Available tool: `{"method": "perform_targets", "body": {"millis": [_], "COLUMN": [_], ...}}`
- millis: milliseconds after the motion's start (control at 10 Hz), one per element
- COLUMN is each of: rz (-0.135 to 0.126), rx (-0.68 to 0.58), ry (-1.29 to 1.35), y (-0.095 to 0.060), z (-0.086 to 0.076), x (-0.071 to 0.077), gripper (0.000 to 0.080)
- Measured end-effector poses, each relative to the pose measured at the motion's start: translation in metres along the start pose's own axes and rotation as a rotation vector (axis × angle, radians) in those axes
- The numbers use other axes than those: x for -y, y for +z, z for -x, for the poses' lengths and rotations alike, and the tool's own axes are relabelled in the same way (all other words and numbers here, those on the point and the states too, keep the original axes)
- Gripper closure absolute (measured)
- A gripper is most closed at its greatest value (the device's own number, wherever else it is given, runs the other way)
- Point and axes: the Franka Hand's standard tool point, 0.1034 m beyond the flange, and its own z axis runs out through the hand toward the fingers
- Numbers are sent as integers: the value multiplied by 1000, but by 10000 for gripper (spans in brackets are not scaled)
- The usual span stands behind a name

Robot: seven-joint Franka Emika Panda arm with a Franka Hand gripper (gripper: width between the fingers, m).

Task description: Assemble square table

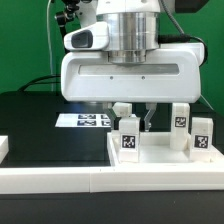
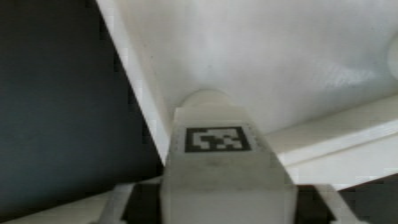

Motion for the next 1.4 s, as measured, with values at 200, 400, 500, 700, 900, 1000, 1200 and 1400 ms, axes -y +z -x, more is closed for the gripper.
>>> {"method": "perform_targets", "body": {"millis": [200, 400, 500, 700, 900, 1000, 1200, 1400], "rz": [0, -4, -4, -8, -12, -13, -21, -42], "rx": [0, -1, -5, -22, -24, -27, -26, -17], "ry": [23, 179, 245, 418, 574, 646, 800, 1015], "y": [0, 0, 1, 1, 1, 1, 1, 1], "z": [0, 0, 0, -1, -1, -1, -1, -1], "x": [0, 0, 0, 0, 0, 0, 0, -1], "gripper": [511, 511, 511, 509, 509, 509, 509, 509]}}
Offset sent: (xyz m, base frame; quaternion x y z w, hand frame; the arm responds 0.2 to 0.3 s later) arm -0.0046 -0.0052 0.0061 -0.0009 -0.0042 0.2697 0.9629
